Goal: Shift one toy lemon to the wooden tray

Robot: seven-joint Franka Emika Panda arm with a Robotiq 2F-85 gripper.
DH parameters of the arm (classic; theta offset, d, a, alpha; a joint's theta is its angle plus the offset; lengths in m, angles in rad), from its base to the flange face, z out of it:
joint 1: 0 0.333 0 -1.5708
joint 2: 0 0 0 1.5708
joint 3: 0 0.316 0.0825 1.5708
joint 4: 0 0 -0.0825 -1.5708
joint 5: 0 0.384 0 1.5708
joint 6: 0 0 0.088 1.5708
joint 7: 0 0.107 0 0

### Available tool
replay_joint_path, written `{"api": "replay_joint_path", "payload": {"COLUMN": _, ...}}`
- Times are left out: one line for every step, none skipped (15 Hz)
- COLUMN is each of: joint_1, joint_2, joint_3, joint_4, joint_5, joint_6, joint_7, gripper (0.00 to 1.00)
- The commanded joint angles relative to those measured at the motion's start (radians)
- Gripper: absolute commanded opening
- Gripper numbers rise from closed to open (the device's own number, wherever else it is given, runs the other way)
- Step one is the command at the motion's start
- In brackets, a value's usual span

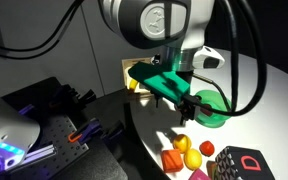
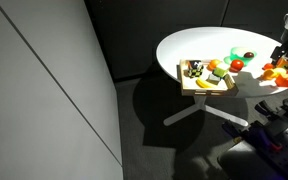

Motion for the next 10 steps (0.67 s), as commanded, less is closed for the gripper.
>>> {"api": "replay_joint_path", "payload": {"joint_1": -0.030, "joint_2": 0.053, "joint_3": -0.015, "joint_4": 0.005, "joint_5": -0.036, "joint_6": 0.076, "joint_7": -0.029, "gripper": 1.00}}
{"api": "replay_joint_path", "payload": {"joint_1": -0.036, "joint_2": 0.070, "joint_3": -0.018, "joint_4": 0.005, "joint_5": -0.037, "joint_6": 0.102, "joint_7": -0.037, "gripper": 1.00}}
{"api": "replay_joint_path", "payload": {"joint_1": -0.042, "joint_2": 0.086, "joint_3": -0.021, "joint_4": 0.006, "joint_5": -0.037, "joint_6": 0.126, "joint_7": -0.044, "gripper": 1.00}}
{"api": "replay_joint_path", "payload": {"joint_1": -0.047, "joint_2": 0.100, "joint_3": -0.022, "joint_4": 0.007, "joint_5": -0.035, "joint_6": 0.148, "joint_7": -0.053, "gripper": 1.00}}
{"api": "replay_joint_path", "payload": {"joint_1": -0.050, "joint_2": 0.119, "joint_3": -0.026, "joint_4": 0.009, "joint_5": -0.039, "joint_6": 0.176, "joint_7": -0.053, "gripper": 1.00}}
{"api": "replay_joint_path", "payload": {"joint_1": -0.053, "joint_2": 0.134, "joint_3": -0.028, "joint_4": 0.010, "joint_5": -0.039, "joint_6": 0.200, "joint_7": -0.055, "gripper": 1.00}}
{"api": "replay_joint_path", "payload": {"joint_1": -0.055, "joint_2": 0.151, "joint_3": -0.031, "joint_4": 0.013, "joint_5": -0.037, "joint_6": 0.223, "joint_7": -0.055, "gripper": 1.00}}
{"api": "replay_joint_path", "payload": {"joint_1": -0.054, "joint_2": 0.165, "joint_3": -0.035, "joint_4": 0.015, "joint_5": -0.037, "joint_6": 0.248, "joint_7": -0.050, "gripper": 1.00}}
{"api": "replay_joint_path", "payload": {"joint_1": -0.058, "joint_2": 0.180, "joint_3": -0.032, "joint_4": 0.018, "joint_5": -0.028, "joint_6": 0.275, "joint_7": -0.051, "gripper": 1.00}}
{"api": "replay_joint_path", "payload": {"joint_1": -0.061, "joint_2": 0.191, "joint_3": -0.030, "joint_4": 0.020, "joint_5": -0.021, "joint_6": 0.296, "joint_7": -0.052, "gripper": 1.00}}
